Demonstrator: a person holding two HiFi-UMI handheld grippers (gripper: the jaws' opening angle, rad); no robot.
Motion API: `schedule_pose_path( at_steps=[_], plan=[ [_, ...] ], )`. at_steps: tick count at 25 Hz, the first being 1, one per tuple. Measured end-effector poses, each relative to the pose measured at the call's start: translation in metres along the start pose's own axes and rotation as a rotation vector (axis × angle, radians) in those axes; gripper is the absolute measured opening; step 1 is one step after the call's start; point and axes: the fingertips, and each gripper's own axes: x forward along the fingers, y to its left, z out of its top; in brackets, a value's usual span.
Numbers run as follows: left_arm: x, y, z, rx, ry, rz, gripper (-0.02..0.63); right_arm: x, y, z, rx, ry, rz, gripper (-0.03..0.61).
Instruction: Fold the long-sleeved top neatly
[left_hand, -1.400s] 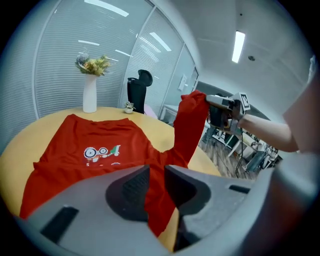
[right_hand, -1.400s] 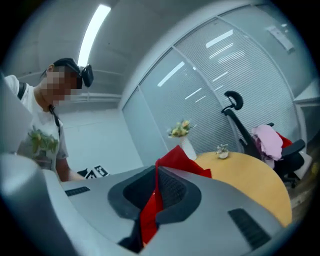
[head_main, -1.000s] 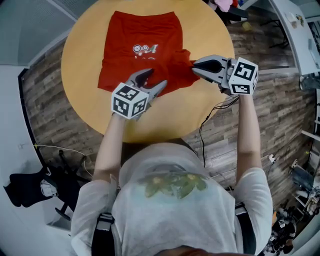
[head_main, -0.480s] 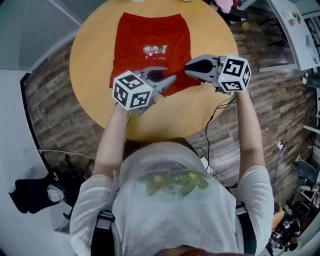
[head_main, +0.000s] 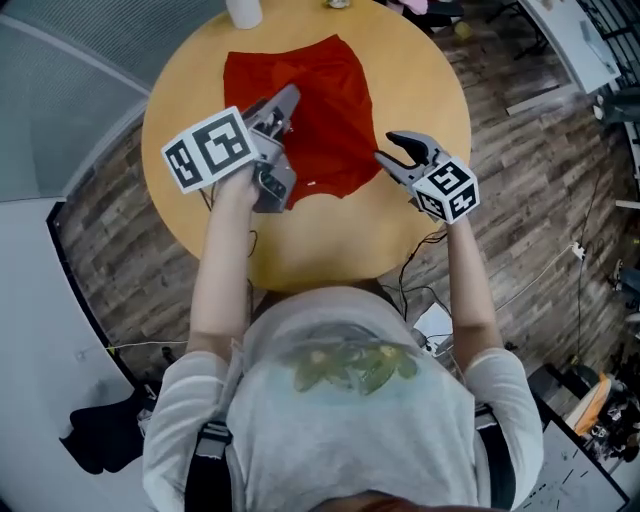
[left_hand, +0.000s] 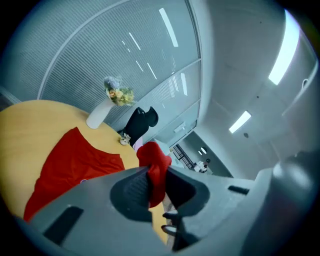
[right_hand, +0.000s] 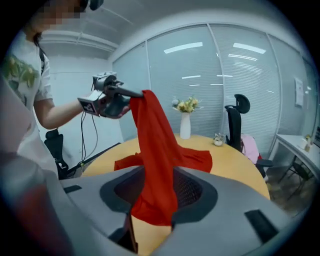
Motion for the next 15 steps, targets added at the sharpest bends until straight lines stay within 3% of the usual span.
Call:
schedule_pose_path(
  at_steps=[3, 6, 10, 12, 15],
  plan=[
    [-0.024, 0.04, -0.008, 0.056, 0.029, 0.12, 0.055, 0.02, 0.028, -0.035, 0.029, 0.089, -0.019, 0.179],
    [-0.046, 0.117, -0.061, 0.089, 0.155, 0.28, 0.058, 0.044, 0.058, -0.068, 0.04, 0.198, 0.004, 0.19],
    [-0.068, 0.233, -0.137, 0.089, 0.315, 0.431, 0.138, 0.07, 0.085, -0.101, 0.028, 0.342, 0.028, 0.195],
    [-0.084, 0.263, -0.157, 0.072, 0.346, 0.471, 0.147, 0.074, 0.095, -0.107, 0.026, 0.375, 0.034, 0.195],
    [-0.097, 0.275, -0.159, 0.089, 0.328, 0.476, 0.147, 0.076, 0.089, -0.113, 0.022, 0.398, -0.016, 0.195]
  ],
)
